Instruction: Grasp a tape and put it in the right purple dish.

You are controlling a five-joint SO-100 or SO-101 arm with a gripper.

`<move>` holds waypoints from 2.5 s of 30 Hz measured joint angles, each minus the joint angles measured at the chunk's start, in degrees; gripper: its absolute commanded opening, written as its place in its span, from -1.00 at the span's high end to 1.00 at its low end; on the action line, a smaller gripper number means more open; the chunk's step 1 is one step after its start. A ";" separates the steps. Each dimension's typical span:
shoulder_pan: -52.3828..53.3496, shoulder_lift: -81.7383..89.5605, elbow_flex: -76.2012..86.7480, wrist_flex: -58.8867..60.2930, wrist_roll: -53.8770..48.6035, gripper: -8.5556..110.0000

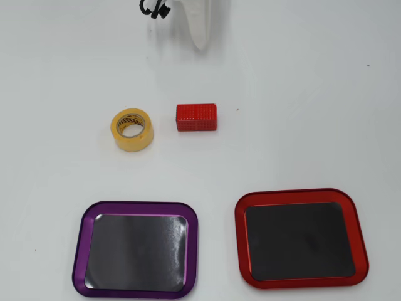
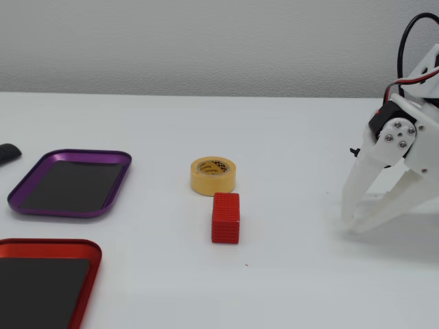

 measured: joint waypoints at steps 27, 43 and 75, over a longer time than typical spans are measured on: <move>0.00 0.00 0.00 0.00 0.00 0.76; 0.18 0.00 -5.19 -8.44 -15.47 0.66; 17.40 -97.65 -79.37 -0.53 -17.05 0.47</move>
